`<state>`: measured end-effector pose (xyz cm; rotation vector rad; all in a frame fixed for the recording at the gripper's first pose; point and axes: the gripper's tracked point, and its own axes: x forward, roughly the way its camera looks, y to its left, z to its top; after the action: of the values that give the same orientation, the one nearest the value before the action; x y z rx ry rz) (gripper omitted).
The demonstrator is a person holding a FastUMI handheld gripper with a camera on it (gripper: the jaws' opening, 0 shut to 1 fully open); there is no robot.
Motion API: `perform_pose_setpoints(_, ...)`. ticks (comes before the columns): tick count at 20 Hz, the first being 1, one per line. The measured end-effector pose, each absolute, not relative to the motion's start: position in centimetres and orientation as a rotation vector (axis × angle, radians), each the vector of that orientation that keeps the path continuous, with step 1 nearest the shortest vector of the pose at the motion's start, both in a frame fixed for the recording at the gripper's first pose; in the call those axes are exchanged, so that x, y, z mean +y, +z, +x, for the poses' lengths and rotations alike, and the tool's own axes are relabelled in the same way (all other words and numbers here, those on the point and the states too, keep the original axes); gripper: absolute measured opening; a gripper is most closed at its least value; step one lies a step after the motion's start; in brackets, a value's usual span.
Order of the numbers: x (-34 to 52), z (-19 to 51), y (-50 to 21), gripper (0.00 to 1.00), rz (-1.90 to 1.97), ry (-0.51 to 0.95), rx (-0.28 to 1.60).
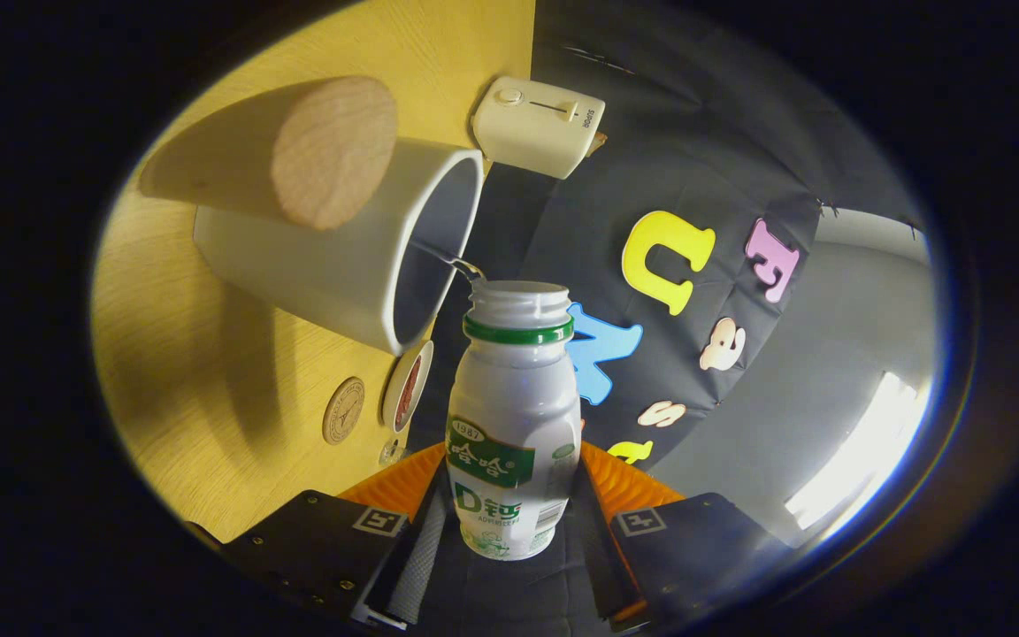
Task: Take the bottle from table, then pour the juice into the cup, finally place the bottle on the coaster
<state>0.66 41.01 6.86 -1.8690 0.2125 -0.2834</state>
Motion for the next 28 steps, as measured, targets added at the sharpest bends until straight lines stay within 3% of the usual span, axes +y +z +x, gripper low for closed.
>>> perform_pose_setpoints(28, 41.8, 0.37, 7.28, 0.71, -2.019, -0.326, 0.161)
